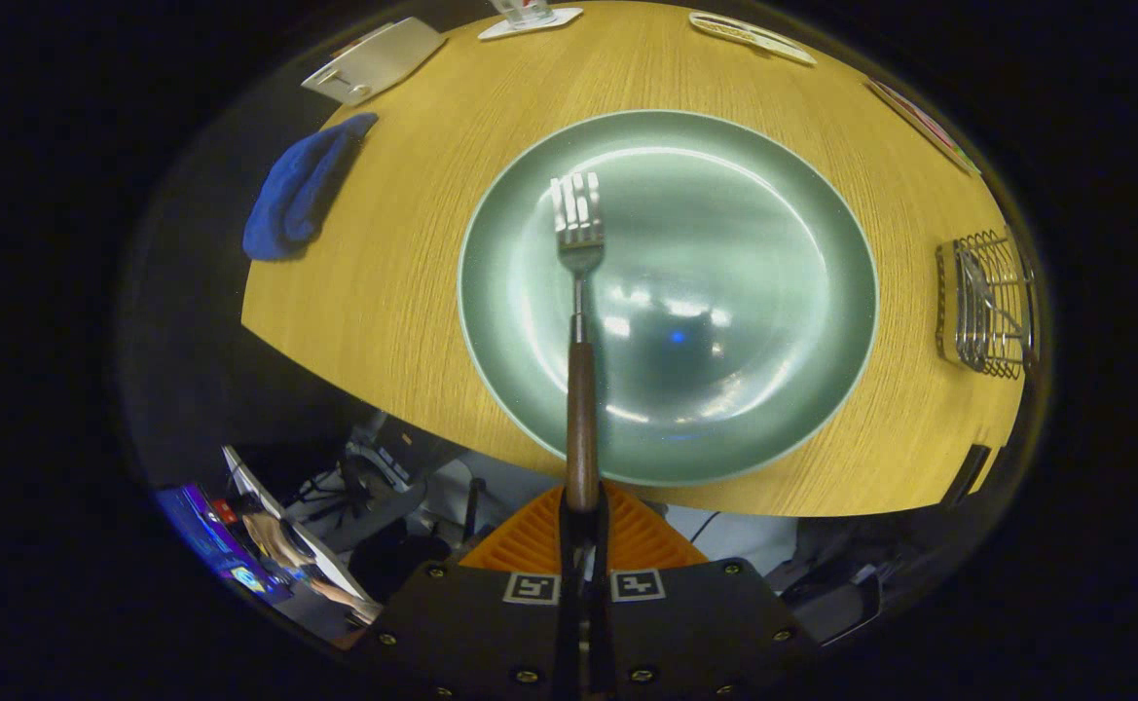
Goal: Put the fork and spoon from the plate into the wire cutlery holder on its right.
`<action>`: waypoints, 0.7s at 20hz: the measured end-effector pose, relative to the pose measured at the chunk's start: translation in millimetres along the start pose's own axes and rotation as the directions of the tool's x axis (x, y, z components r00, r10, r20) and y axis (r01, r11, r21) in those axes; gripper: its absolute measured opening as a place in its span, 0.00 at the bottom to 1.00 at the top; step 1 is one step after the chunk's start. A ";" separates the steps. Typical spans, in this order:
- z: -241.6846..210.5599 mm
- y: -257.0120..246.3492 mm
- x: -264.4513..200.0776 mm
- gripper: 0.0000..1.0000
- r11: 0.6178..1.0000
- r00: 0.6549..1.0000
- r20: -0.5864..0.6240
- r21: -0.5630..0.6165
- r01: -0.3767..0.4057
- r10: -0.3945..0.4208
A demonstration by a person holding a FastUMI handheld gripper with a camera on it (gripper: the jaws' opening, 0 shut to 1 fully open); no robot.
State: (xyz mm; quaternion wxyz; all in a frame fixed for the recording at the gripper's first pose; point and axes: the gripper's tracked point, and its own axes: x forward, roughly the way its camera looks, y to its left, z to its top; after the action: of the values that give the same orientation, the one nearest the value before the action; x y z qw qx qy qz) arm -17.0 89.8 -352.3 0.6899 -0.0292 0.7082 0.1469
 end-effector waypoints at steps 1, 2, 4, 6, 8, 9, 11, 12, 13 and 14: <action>-1.6 -4.9 -5.8 0.05 1.000 1.000 -0.002 -0.024 0.005 -0.005; -1.6 -7.1 -14.8 0.05 0.999 1.000 -0.002 -0.034 0.003 -0.003; -4.3 -15.3 -33.6 0.05 0.997 1.000 -0.019 -0.075 0.004 -0.005; -0.6 -30.9 -50.8 0.05 0.996 1.000 -0.012 -0.089 0.015 -0.017; 3.4 -44.7 -65.2 0.05 0.997 1.000 -0.009 -0.075 0.013 -0.014; 3.8 -51.2 -73.0 0.05 0.998 1.000 -0.012 -0.068 0.011 -0.012; 5.7 -62.9 -91.0 0.05 0.998 1.000 -0.001 -0.058 0.017 -0.017; 4.7 -66.9 -96.3 0.05 0.999 1.000 -0.002 -0.050 0.014 -0.014; -1.3 -70.2 -103.5 0.05 0.999 1.000 -0.019 -0.049 0.005 -0.006; -7.0 -71.5 -112.6 0.05 0.999 0.999 -0.032 -0.048 -0.012 0.011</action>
State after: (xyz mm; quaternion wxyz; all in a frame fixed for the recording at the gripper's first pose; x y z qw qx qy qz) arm -1.2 1.6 -253.3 0.6768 -0.0441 0.7155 0.1676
